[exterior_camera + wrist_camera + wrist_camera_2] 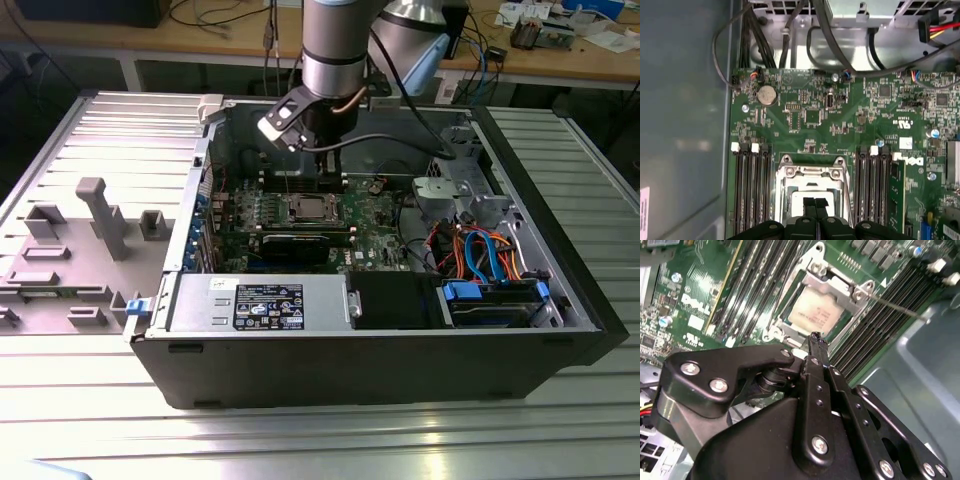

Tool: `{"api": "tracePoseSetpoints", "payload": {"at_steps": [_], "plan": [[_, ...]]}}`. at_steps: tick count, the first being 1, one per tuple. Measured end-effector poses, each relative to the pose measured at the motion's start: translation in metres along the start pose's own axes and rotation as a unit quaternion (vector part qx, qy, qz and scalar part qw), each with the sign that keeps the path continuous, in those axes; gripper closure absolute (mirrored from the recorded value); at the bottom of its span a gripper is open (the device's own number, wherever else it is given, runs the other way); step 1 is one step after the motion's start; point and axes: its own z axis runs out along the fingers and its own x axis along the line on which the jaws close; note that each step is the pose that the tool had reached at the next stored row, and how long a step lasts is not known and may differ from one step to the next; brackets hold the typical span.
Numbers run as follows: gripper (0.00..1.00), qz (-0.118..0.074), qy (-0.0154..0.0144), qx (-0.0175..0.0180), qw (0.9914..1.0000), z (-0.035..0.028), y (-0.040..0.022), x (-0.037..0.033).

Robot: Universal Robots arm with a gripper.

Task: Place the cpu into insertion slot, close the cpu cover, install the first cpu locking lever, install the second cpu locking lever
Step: 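Close the cpu cover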

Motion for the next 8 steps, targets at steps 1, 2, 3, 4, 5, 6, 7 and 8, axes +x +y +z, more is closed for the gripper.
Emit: {"api": "tracePoseSetpoints", "payload": {"at_steps": [1,2,3,4,5,6,7,8], "plan": [[0.89,0.000,0.0000,0.0000,1.00000,0.0005,-0.0017,-0.0004],[0.89,0.000,0.0000,0.0000,1.00000,0.0012,-0.0040,-0.0011],[0.89,0.000,0.0001,0.0000,1.00000,0.0020,-0.0055,-0.0016],[0.89,0.000,0.0000,0.0000,1.00000,0.0030,-0.0070,-0.0019],[0.89,0.000,0.0000,0.0000,1.00000,0.0039,-0.0082,-0.0019],[0.89,0.000,0.0000,0.0000,1.00000,0.0050,-0.0096,-0.0019],[0.89,0.000,0.0000,0.0003,1.00000,0.0072,-0.0112,-0.0019],[0.89,0.000,0.0000,0.0004,1.00000,0.0086,-0.0122,-0.0019]]}}
